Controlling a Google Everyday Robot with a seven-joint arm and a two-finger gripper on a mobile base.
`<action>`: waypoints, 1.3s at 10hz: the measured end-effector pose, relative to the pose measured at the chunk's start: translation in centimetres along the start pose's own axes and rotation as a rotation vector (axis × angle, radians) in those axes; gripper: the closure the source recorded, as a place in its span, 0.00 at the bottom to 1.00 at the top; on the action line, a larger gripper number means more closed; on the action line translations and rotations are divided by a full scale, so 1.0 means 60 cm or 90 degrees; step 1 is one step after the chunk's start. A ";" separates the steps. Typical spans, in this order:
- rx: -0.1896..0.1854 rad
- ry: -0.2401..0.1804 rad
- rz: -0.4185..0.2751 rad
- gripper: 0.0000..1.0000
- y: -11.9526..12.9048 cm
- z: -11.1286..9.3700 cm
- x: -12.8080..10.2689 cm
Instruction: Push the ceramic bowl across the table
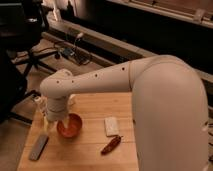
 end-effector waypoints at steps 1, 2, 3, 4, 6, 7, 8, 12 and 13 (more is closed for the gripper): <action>-0.006 0.012 -0.038 0.68 0.017 0.017 0.000; -0.010 0.021 -0.061 0.75 0.027 0.029 0.001; -0.013 0.033 -0.087 0.86 0.037 0.042 0.000; -0.014 0.042 -0.107 0.95 0.043 0.055 -0.003; -0.008 0.059 -0.135 1.00 0.051 0.085 -0.014; 0.004 0.067 -0.145 1.00 0.049 0.102 -0.021; 0.018 0.075 -0.152 1.00 0.044 0.117 -0.026; 0.064 0.086 -0.169 1.00 0.027 0.156 -0.048; 0.077 0.088 -0.167 1.00 0.014 0.159 -0.049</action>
